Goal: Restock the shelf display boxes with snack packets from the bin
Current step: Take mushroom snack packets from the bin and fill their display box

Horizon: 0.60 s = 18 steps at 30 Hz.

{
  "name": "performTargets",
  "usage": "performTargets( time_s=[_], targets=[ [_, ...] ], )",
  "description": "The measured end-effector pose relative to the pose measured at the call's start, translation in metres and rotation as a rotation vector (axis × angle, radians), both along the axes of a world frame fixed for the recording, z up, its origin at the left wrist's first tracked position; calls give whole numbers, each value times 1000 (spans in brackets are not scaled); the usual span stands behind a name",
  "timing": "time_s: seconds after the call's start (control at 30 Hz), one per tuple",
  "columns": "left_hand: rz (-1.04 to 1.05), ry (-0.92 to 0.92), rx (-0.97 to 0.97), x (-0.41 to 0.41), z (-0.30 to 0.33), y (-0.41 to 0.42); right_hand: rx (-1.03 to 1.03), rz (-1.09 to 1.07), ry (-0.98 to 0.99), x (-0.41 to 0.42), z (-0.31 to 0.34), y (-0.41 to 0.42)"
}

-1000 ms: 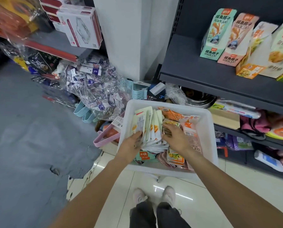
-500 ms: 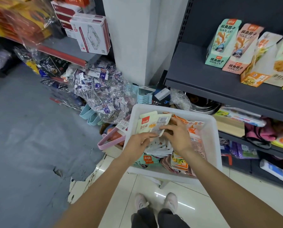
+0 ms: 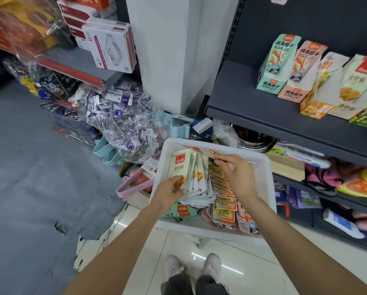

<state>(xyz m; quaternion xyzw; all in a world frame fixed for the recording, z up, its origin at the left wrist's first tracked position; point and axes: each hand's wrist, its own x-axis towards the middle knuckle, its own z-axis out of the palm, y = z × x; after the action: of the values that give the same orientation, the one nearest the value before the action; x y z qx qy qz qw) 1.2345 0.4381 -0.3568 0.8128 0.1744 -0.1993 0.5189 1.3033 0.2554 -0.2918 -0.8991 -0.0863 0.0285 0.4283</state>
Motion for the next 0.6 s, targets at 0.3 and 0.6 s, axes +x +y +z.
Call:
performTargets(
  time_s=[0.3,0.6],
  targets=[
    [118,-171,40,-8,1,0,28,-119,76,-6,4,0],
    [193,-420,43,-4,39,7,146,-166,248,-8,5,8]
  ],
)
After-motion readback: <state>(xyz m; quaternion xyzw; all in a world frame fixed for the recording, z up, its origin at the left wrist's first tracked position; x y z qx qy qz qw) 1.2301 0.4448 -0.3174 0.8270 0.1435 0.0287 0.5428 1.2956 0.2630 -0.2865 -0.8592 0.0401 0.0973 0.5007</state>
